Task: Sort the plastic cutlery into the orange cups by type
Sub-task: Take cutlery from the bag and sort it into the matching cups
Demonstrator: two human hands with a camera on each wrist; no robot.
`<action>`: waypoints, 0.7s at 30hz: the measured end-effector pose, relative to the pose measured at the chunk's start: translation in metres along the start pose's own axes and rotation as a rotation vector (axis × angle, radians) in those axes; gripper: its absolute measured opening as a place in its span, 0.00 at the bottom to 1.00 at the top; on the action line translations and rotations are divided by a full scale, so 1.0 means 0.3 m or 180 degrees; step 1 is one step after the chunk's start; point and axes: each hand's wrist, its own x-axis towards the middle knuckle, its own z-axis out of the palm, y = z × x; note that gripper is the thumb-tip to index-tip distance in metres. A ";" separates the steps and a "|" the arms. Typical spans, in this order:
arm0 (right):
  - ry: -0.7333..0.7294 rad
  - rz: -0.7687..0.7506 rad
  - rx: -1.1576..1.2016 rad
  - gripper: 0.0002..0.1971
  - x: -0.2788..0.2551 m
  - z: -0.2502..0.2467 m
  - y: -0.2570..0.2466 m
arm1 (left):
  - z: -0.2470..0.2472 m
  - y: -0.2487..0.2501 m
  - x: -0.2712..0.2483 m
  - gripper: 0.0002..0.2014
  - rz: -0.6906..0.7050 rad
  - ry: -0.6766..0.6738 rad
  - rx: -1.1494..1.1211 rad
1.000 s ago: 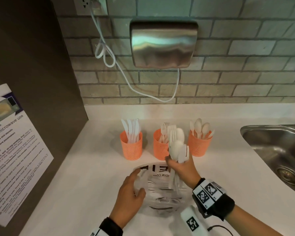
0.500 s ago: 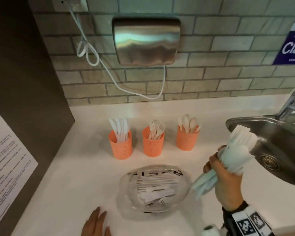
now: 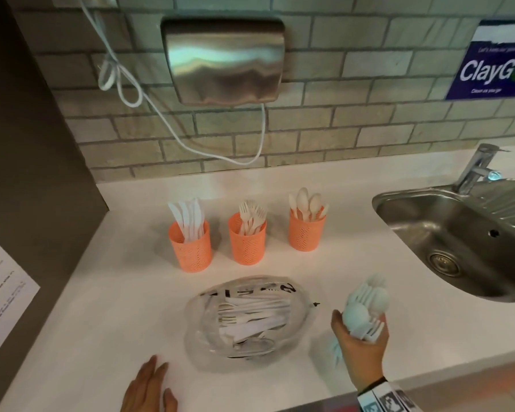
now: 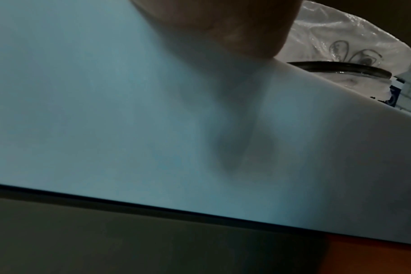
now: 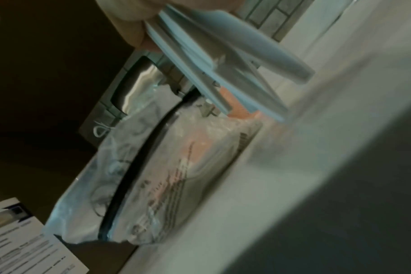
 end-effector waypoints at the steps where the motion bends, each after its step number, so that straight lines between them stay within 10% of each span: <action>1: -0.0026 0.0074 -0.0049 0.26 -0.008 -0.001 0.017 | 0.002 0.002 0.000 0.19 0.0009 0.0040 0.0000; 21: -0.0142 0.1184 0.0601 0.07 0.078 -0.007 0.000 | 0.022 -0.021 0.008 0.18 0.0079 0.0143 -0.0033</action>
